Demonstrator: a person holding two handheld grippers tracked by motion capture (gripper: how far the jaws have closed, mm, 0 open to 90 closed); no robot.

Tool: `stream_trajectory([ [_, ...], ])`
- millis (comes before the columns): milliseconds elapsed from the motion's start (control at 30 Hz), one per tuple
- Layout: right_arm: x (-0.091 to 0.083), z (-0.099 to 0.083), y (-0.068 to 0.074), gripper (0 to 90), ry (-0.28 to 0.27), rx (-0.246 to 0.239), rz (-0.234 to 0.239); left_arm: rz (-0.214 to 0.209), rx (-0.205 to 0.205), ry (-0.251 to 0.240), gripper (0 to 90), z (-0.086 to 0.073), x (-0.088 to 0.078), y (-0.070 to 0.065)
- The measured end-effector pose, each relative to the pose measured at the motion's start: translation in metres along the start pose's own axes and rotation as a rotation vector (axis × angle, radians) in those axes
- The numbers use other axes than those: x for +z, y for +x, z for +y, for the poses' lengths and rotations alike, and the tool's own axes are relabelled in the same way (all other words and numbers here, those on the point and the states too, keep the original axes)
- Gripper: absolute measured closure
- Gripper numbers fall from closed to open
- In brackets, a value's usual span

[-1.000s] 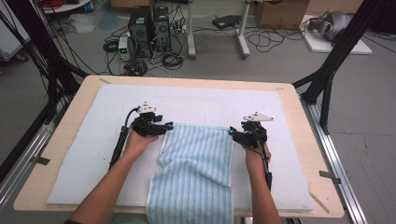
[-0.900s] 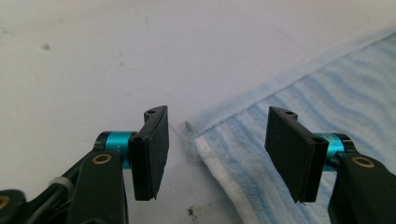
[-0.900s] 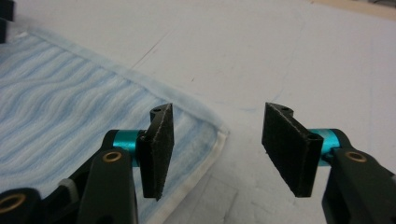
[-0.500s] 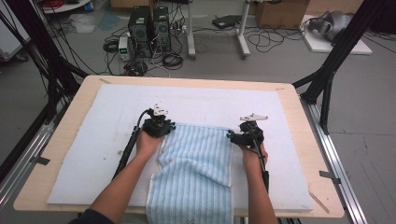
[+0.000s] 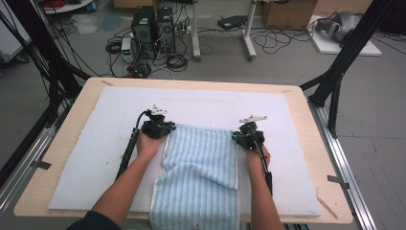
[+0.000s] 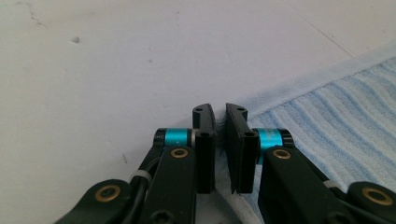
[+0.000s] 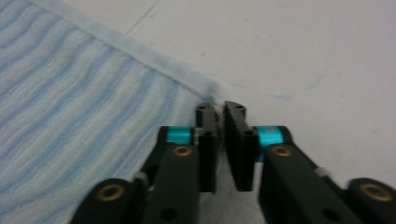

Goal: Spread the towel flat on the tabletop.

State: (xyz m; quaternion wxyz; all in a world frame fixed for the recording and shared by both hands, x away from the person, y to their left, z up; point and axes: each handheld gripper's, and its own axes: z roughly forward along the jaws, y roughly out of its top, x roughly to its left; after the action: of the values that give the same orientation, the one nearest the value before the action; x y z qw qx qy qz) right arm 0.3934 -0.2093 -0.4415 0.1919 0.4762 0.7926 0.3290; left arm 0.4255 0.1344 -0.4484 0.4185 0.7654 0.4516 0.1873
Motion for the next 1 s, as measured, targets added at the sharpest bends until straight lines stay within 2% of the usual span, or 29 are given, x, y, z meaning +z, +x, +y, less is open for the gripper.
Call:
stream_trajectory([
  [67, 0.003, 0.005, 0.001, 86.0, 0.004, -0.012, 0.006, 0.002, -0.020, -0.032, 82.2, 0.001, -0.003, 0.006],
  [167, 0.005, 0.011, 0.000, 86.1, -0.017, -0.021, 0.001, 0.006, 0.000, -0.069, 82.2, 0.005, -0.010, 0.011],
  [233, 0.007, 0.016, 0.000, 86.2, -0.043, -0.021, -0.001, 0.009, -0.031, -0.121, 82.2, 0.008, -0.015, 0.017],
  [300, 0.009, 0.022, 0.000, 86.3, -0.056, -0.019, -0.003, 0.007, -0.057, -0.148, 82.2, 0.010, -0.017, 0.021],
  [333, 0.009, 0.025, -0.001, 86.3, -0.059, -0.012, -0.002, 0.006, -0.070, -0.153, 82.2, 0.011, -0.018, 0.023],
  [433, 0.012, 0.033, -0.002, 86.4, -0.096, 0.000, -0.007, 0.002, -0.077, -0.158, 82.2, 0.016, -0.019, 0.028],
  [533, 0.017, 0.037, -0.005, 86.5, -0.122, 0.005, -0.023, 0.005, -0.057, -0.178, 82.1, 0.028, -0.020, 0.031],
  [633, 0.022, 0.042, -0.008, 86.7, -0.129, 0.016, -0.026, 0.012, -0.073, -0.162, 82.1, 0.037, -0.016, 0.037],
  [733, 0.024, 0.048, -0.009, 86.9, -0.142, 0.024, -0.036, 0.019, -0.090, -0.173, 82.0, 0.038, -0.013, 0.040],
  [867, 0.024, 0.059, -0.009, 88.3, -0.171, 0.040, -0.067, 0.035, -0.082, -0.199, 81.9, 0.042, -0.014, 0.042],
  [1000, 0.027, 0.065, -0.006, 87.8, -0.176, 0.055, -0.077, 0.037, -0.105, -0.188, 79.0, 0.041, -0.014, 0.045],
])
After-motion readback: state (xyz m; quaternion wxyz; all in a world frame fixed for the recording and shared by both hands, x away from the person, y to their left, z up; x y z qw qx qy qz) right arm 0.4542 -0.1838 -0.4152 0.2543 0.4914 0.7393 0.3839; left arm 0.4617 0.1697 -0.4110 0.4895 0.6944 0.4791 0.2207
